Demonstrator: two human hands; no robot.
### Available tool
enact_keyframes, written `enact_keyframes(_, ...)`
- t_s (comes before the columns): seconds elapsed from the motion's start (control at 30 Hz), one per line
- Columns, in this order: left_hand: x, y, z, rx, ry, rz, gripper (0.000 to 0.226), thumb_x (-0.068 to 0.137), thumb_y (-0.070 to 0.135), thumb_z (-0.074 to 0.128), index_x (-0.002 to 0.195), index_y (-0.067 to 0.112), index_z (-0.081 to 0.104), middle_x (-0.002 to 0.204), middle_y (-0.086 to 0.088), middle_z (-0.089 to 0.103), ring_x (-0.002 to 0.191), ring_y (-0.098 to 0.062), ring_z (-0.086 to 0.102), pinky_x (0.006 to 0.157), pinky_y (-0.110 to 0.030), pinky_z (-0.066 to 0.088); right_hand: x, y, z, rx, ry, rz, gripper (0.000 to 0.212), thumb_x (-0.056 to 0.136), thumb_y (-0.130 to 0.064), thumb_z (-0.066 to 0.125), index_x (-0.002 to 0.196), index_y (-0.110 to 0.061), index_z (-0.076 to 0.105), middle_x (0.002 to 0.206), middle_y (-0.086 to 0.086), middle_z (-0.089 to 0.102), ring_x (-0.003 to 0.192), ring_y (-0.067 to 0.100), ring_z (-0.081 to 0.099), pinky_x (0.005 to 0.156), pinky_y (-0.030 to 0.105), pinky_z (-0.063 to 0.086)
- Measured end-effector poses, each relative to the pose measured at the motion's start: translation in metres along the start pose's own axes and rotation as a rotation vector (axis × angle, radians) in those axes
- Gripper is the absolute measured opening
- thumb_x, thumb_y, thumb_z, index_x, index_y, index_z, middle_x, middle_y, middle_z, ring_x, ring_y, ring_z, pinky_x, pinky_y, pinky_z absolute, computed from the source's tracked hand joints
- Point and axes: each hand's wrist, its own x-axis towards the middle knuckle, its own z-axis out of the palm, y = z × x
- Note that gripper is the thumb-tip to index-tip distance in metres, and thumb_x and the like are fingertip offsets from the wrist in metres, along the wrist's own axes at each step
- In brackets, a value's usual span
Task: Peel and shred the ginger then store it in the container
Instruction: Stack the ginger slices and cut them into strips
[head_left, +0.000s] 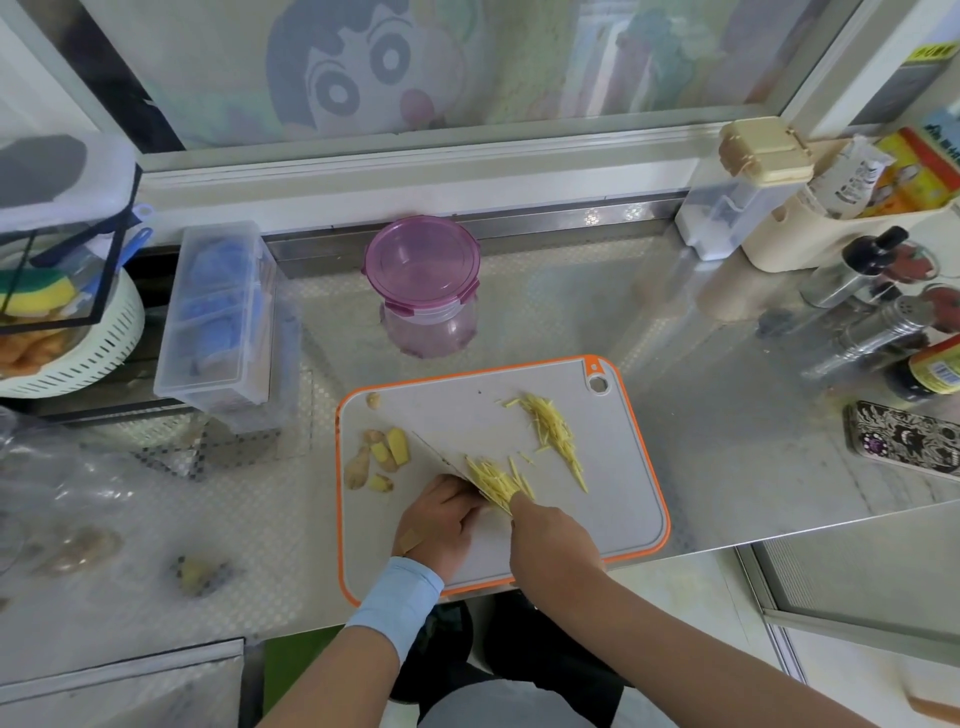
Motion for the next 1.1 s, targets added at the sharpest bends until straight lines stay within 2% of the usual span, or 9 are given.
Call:
enact_keyframes(0.1, 0.0, 0.0, 0.0, 0.008, 0.008, 0.004, 0.026, 0.085, 0.021, 0.05, 0.082, 0.018, 0.076, 0.091, 0.003, 0.069, 0.097, -0.01, 0.053, 0.087, -0.012, 0.037, -0.008, 0.008, 0.0, -0.007, -0.018, -0.004, 0.028, 0.088, 0.001, 0.041, 0.107, -0.019, 0.037, 0.076, 0.003, 0.049, 0.062, 0.018, 0.045, 0.048, 0.029, 0.035)
enact_keyframes(0.23, -0.001, 0.001, 0.0, -0.011, 0.013, 0.0, 0.024, 0.085, 0.021, 0.052, 0.083, 0.02, 0.076, 0.092, 0.005, 0.069, 0.097, -0.01, 0.054, 0.08, -0.014, 0.042, -0.011, 0.012, 0.001, -0.012, -0.02, 0.006, 0.03, 0.087, 0.002, 0.043, 0.106, -0.02, 0.036, 0.076, 0.003, 0.049, 0.061, 0.016, 0.044, 0.048, 0.028, 0.035)
enact_keyframes(0.37, -0.001, 0.001, 0.001, -0.016, 0.003, -0.006, 0.024, 0.087, 0.024, 0.053, 0.085, 0.02, 0.076, 0.091, 0.006, 0.069, 0.096, -0.011, 0.054, 0.077, -0.018, 0.044, 0.001, 0.002, 0.001, -0.005, -0.023, 0.013, 0.025, 0.089, 0.001, 0.043, 0.1, -0.02, 0.034, 0.075, 0.002, 0.047, 0.067, 0.022, 0.05, 0.057, 0.033, 0.043)
enact_keyframes(0.47, -0.002, 0.0, 0.002, -0.015, -0.002, -0.013, 0.024, 0.087, 0.023, 0.053, 0.085, 0.021, 0.076, 0.092, 0.006, 0.069, 0.096, -0.011, 0.055, 0.076, -0.018, 0.044, 0.009, -0.007, -0.001, -0.001, -0.015, -0.013, 0.021, 0.092, -0.002, 0.044, 0.098, -0.02, 0.034, 0.079, 0.002, 0.045, 0.075, 0.026, 0.051, 0.063, 0.033, 0.044)
enact_keyframes(0.63, -0.002, 0.0, 0.003, -0.02, 0.019, -0.008, 0.024, 0.087, 0.023, 0.052, 0.084, 0.019, 0.076, 0.092, 0.005, 0.069, 0.097, -0.011, 0.055, 0.08, -0.016, 0.043, 0.007, -0.004, 0.001, -0.004, 0.001, -0.009, 0.02, 0.091, -0.001, 0.041, 0.098, -0.02, 0.036, 0.077, 0.001, 0.045, 0.071, 0.024, 0.05, 0.057, 0.032, 0.042)
enact_keyframes(0.77, -0.002, -0.001, 0.005, -0.012, 0.027, -0.006, 0.025, 0.086, 0.021, 0.051, 0.081, 0.017, 0.076, 0.09, 0.004, 0.068, 0.096, -0.01, 0.054, 0.08, -0.017, 0.043, -0.005, 0.014, 0.007, -0.032, -0.004, -0.019, 0.03, 0.09, -0.001, 0.042, 0.116, -0.018, 0.039, 0.081, 0.001, 0.049, 0.063, 0.017, 0.047, 0.05, 0.029, 0.037)
enact_keyframes(0.87, -0.003, 0.0, 0.004, -0.027, 0.027, -0.007, 0.023, 0.086, 0.021, 0.053, 0.082, 0.018, 0.075, 0.092, 0.006, 0.067, 0.096, -0.011, 0.055, 0.077, -0.018, 0.044, -0.011, 0.02, 0.008, -0.019, 0.005, -0.011, 0.029, 0.091, -0.001, 0.041, 0.112, -0.02, 0.039, 0.076, 0.001, 0.047, 0.061, 0.015, 0.045, 0.048, 0.029, 0.036)
enact_keyframes(0.97, -0.003, 0.001, 0.003, -0.031, 0.033, 0.004, 0.023, 0.087, 0.021, 0.053, 0.085, 0.019, 0.076, 0.093, 0.006, 0.068, 0.097, -0.011, 0.055, 0.078, -0.016, 0.043, -0.004, 0.012, 0.006, -0.037, 0.005, -0.007, 0.033, 0.089, 0.002, 0.043, 0.115, -0.018, 0.04, 0.075, 0.002, 0.047, 0.066, 0.02, 0.049, 0.055, 0.032, 0.041)
enact_keyframes(1.1, -0.003, 0.002, 0.002, -0.033, 0.048, 0.0, 0.024, 0.088, 0.023, 0.053, 0.085, 0.02, 0.076, 0.092, 0.005, 0.068, 0.096, -0.011, 0.055, 0.076, -0.016, 0.043, 0.007, -0.003, 0.003, -0.018, 0.009, -0.022, 0.023, 0.091, -0.001, 0.044, 0.101, -0.019, 0.036, 0.075, 0.0, 0.042, 0.073, 0.025, 0.051, 0.062, 0.034, 0.045)
